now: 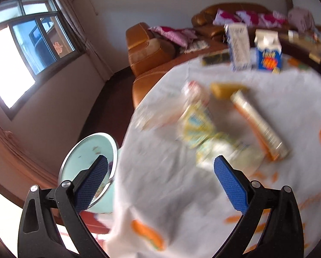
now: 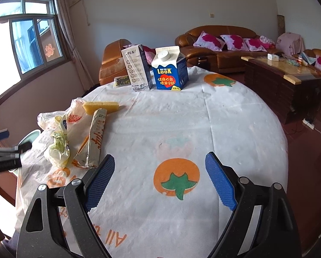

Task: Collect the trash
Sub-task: 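Lower both tools toward the clear plastic bag and the beige paper tube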

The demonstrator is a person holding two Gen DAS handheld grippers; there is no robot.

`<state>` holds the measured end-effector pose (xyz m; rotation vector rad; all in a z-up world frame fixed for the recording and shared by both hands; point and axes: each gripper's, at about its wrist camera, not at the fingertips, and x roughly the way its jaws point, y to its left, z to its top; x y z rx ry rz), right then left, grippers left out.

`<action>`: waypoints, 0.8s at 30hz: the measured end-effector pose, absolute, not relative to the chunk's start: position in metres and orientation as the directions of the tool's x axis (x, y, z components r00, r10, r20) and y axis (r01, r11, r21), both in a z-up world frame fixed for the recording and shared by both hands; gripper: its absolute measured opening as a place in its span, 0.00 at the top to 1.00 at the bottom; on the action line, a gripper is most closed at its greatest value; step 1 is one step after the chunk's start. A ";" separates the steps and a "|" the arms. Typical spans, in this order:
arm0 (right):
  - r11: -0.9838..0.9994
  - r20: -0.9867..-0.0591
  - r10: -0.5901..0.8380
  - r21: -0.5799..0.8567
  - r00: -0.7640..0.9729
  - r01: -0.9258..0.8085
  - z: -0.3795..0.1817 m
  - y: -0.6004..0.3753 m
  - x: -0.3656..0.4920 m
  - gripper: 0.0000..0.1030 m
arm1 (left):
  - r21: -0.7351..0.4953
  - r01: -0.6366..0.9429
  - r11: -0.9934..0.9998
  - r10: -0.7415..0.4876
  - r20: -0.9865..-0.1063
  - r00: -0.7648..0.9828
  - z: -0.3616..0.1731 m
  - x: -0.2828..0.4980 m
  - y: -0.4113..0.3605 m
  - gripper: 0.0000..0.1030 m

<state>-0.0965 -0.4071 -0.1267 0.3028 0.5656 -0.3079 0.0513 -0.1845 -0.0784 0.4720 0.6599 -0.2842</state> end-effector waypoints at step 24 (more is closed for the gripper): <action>0.913 -0.560 -0.222 0.167 0.799 0.371 -0.126 -0.402 -0.095 0.17 | 0.405 0.360 0.841 0.010 -0.676 0.737 -0.111 0.070 -0.143 0.06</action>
